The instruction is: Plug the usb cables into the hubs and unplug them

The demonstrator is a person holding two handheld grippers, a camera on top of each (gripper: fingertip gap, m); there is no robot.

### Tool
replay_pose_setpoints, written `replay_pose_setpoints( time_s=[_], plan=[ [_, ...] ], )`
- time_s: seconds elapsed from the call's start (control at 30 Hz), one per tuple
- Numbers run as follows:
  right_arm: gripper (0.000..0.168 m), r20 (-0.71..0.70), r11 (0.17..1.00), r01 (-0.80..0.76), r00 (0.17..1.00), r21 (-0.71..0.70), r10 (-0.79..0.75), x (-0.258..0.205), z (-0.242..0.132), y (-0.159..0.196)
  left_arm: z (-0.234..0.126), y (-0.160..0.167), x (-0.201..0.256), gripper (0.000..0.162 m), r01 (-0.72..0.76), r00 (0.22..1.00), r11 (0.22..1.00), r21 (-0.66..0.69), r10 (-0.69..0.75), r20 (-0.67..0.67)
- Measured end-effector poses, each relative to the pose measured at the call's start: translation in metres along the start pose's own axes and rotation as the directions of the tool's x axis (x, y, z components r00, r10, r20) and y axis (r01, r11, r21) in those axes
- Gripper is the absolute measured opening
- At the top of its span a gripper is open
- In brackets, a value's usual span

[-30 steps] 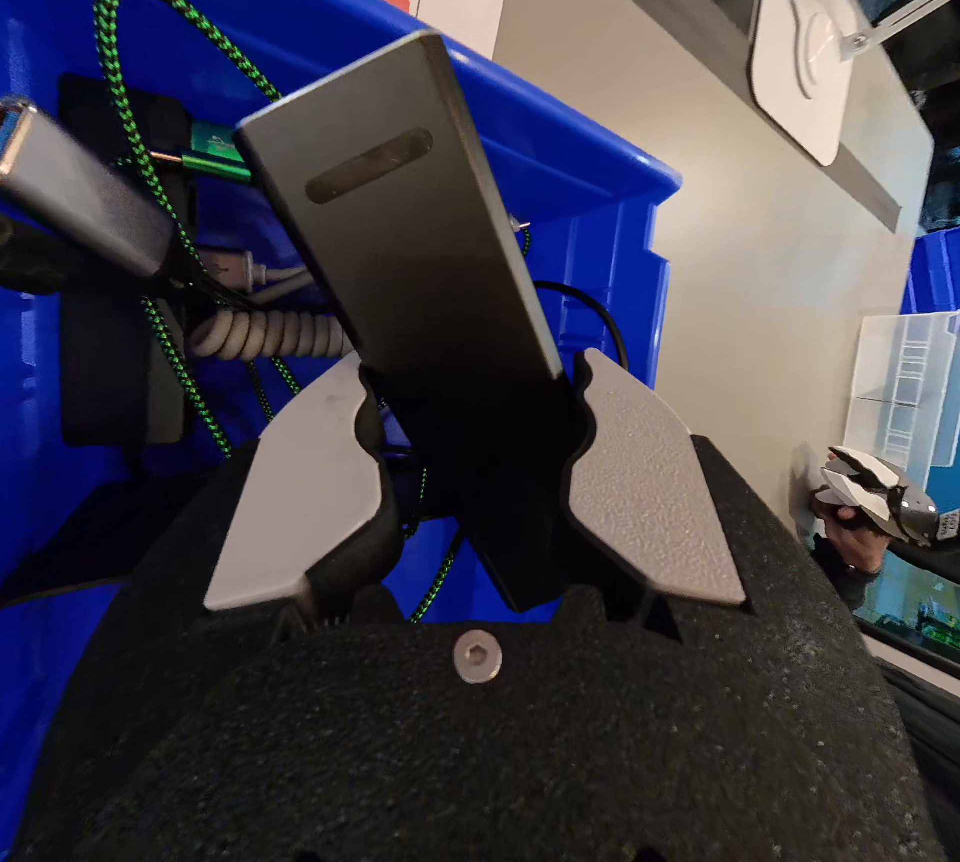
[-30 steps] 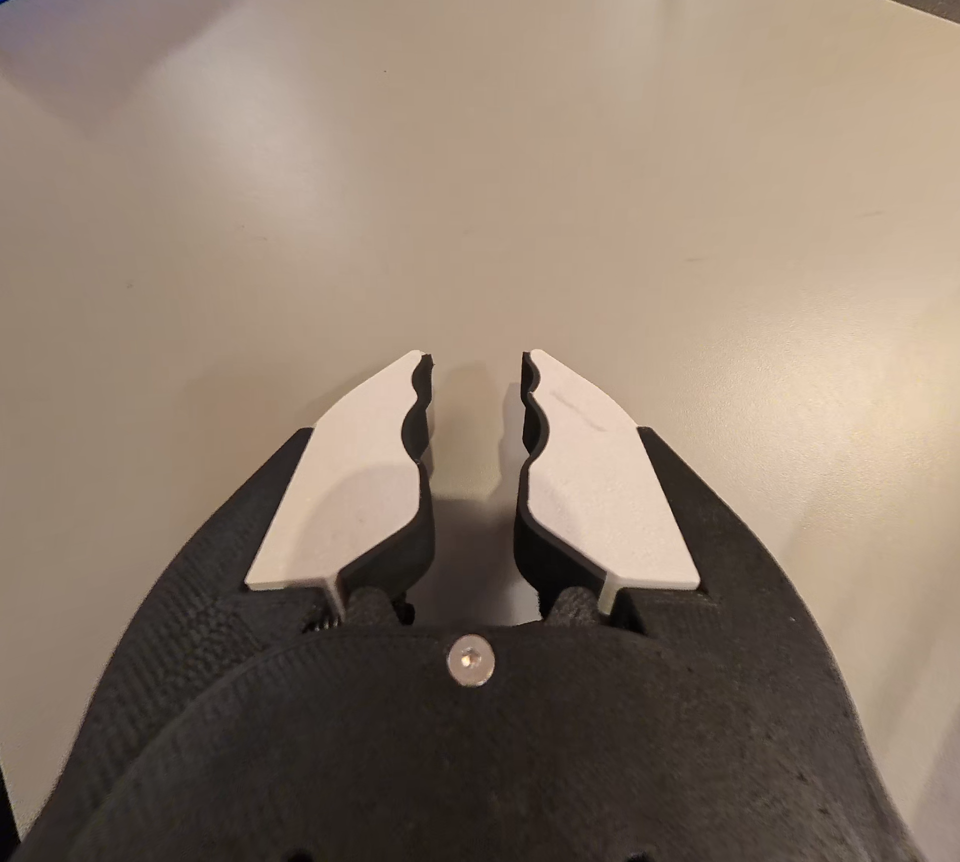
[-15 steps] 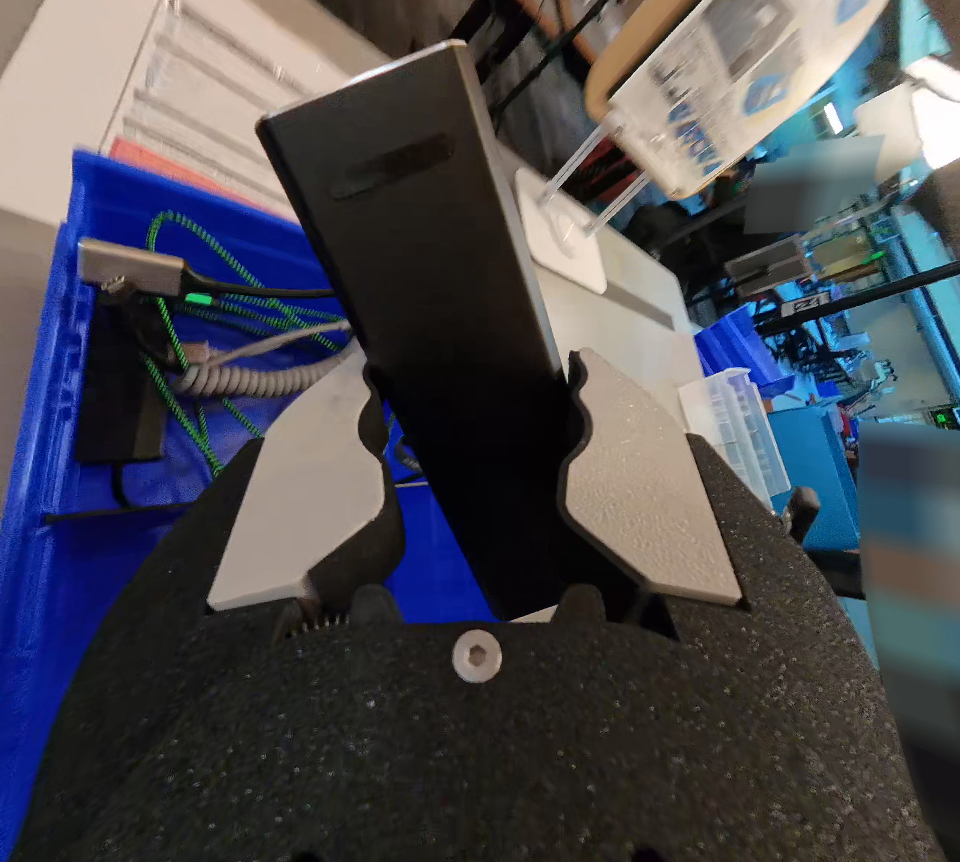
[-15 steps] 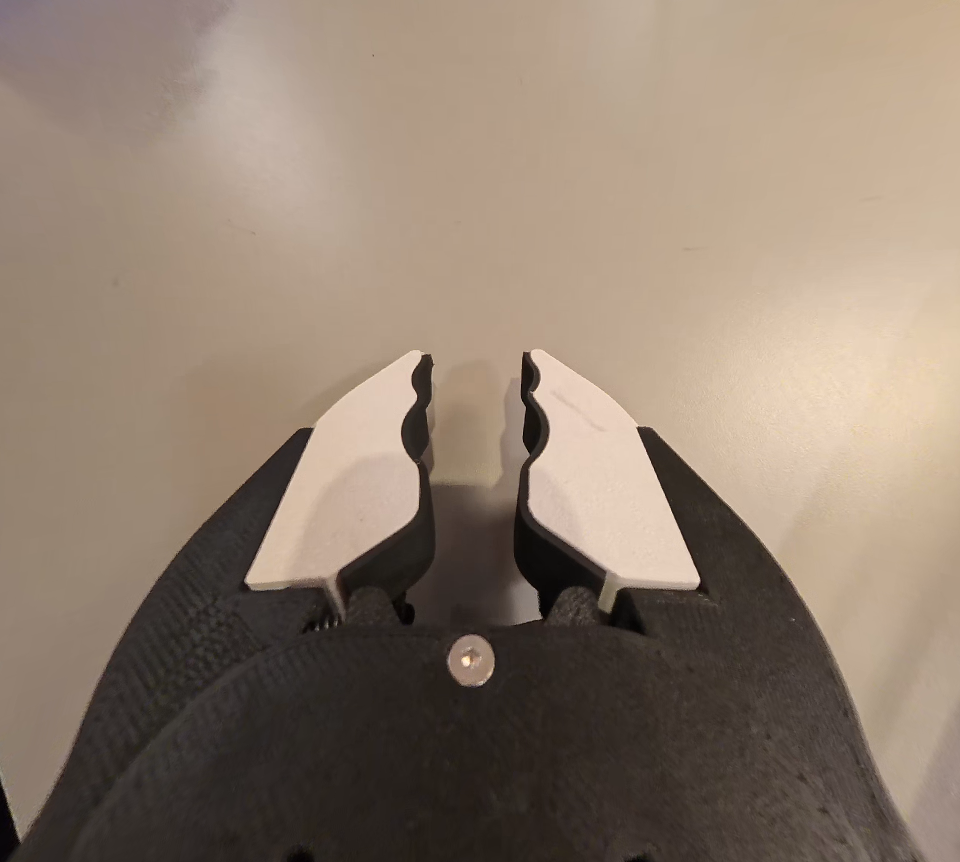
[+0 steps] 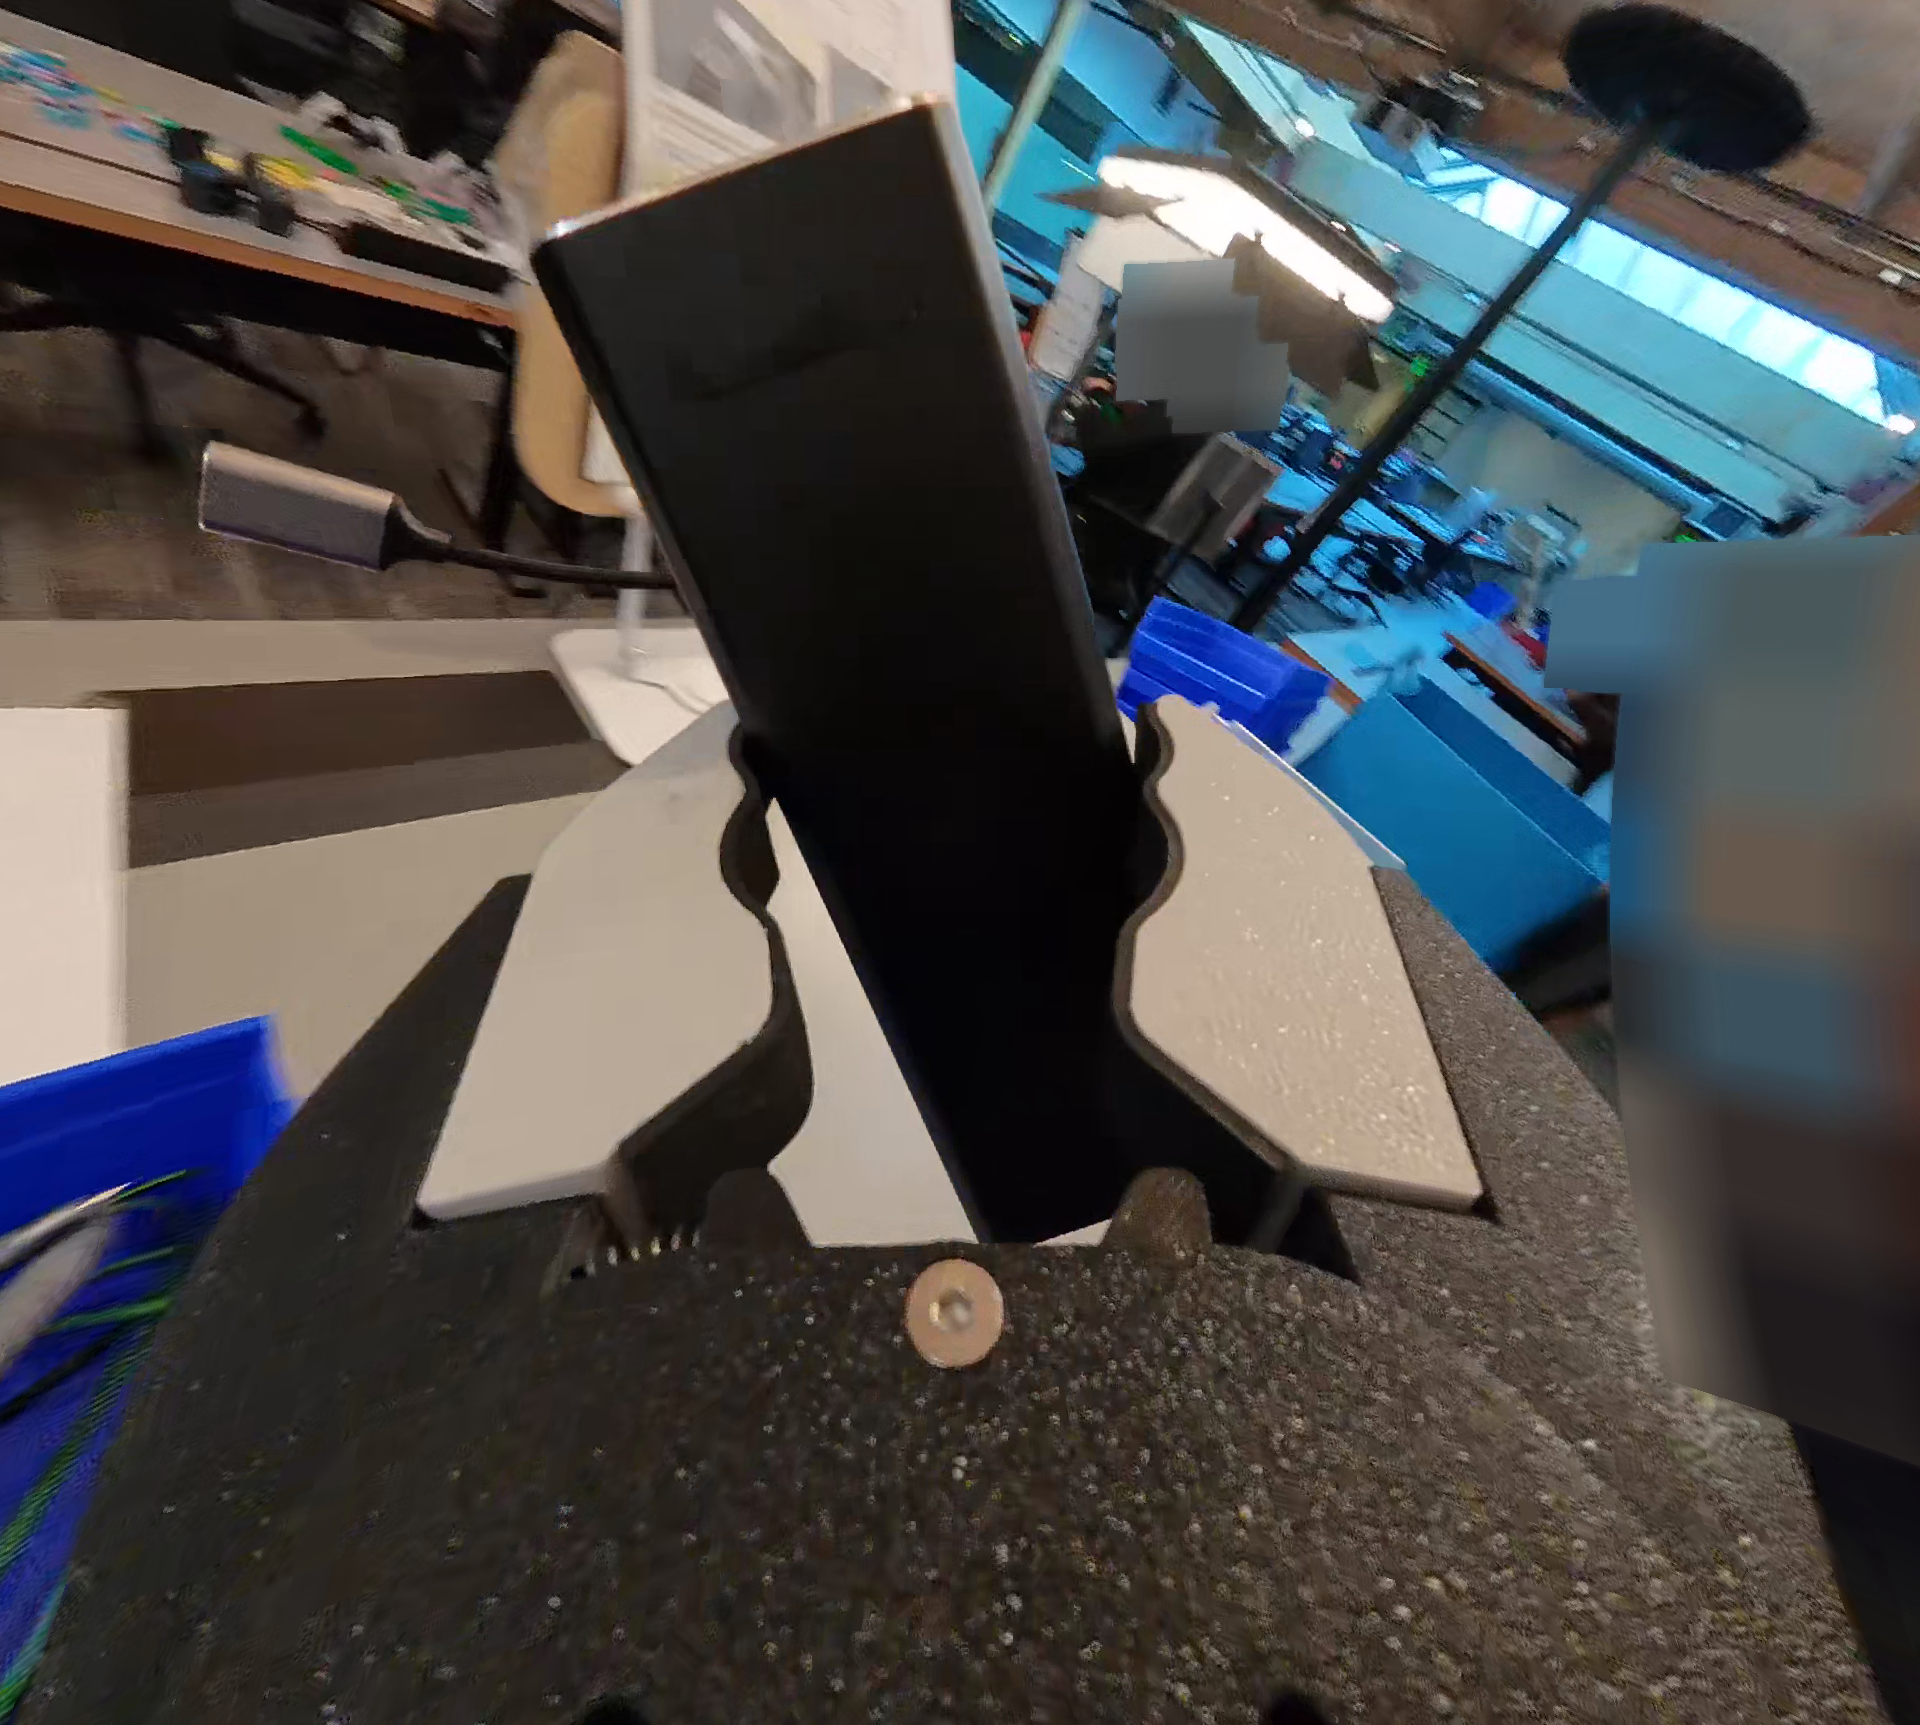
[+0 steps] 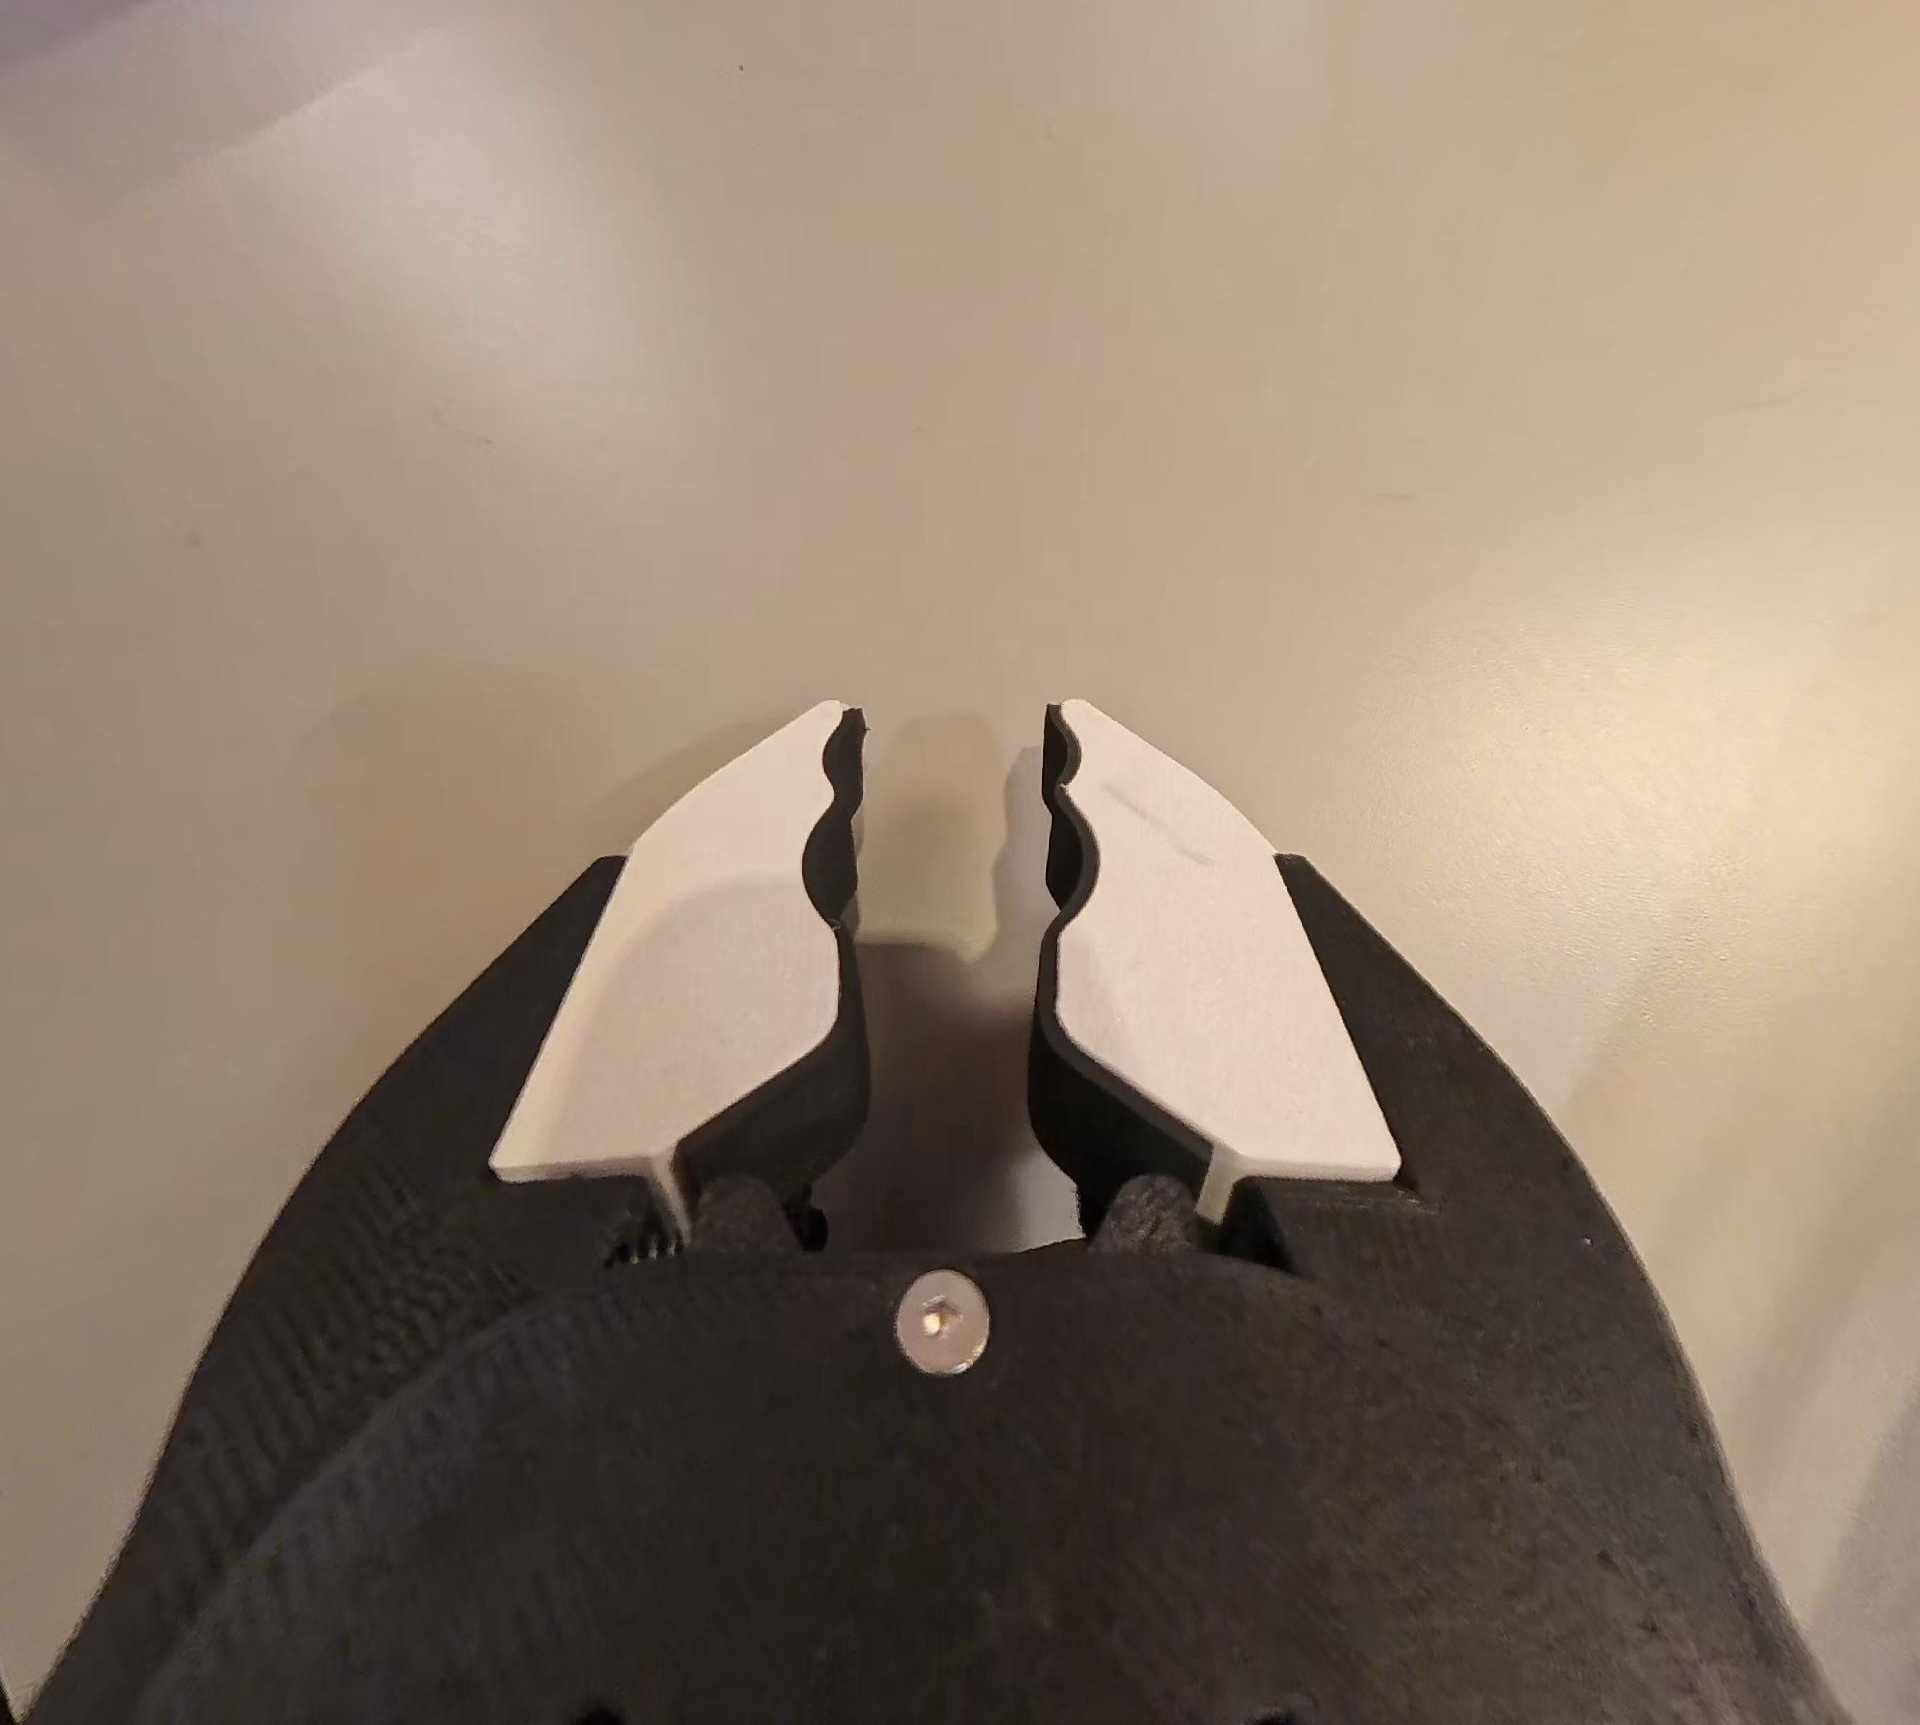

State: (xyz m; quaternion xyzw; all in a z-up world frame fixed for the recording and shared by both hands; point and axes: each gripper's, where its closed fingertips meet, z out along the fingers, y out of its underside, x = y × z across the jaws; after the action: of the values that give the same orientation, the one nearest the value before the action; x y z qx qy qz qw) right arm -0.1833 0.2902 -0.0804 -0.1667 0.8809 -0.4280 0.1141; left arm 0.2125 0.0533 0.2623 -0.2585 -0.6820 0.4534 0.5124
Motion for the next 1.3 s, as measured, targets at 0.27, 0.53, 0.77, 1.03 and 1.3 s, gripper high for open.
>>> replay_pose_setpoints(
  time_s=[0.27, 0.53, 0.77, 1.03, 1.3],
  plan=[
    [0.033, 0.009, 1.0, 0.006, 1.0, -0.001, -0.006, -0.002, 0.001, 0.0, 0.132, 0.169, 0.017, 0.067, 0.211, 0.907, 0.952, -0.224, -0.276, -0.318],
    [0.032, 0.031, 0.999, 0.044, 0.999, -0.005, -0.044, -0.011, 0.015, -0.021, 0.211, 0.317, 0.042, 0.066, 0.23, 0.818, 0.846, -0.482, -0.436, -0.375],
    [0.032, 0.067, 0.964, 0.259, 0.962, 0.057, -0.263, -0.033, 0.058, -0.08, 0.227, 0.364, 0.049, 0.065, 0.14, 0.85, 0.77, -0.623, -0.416, -0.323],
    [0.03, 0.007, 0.889, 0.432, 0.899, 0.152, -0.438, -0.053, 0.097, -0.109, 0.218, 0.376, 0.055, 0.065, 0.1, 0.837, 0.722, -0.685, -0.433, -0.334],
    [0.013, 0.072, 0.847, 0.529, 0.844, 0.05, -0.531, -0.064, 0.114, -0.098, 0.205, 0.38, 0.061, 0.065, 0.04, 0.811, 0.689, -0.724, -0.446, -0.379]
  ],
)
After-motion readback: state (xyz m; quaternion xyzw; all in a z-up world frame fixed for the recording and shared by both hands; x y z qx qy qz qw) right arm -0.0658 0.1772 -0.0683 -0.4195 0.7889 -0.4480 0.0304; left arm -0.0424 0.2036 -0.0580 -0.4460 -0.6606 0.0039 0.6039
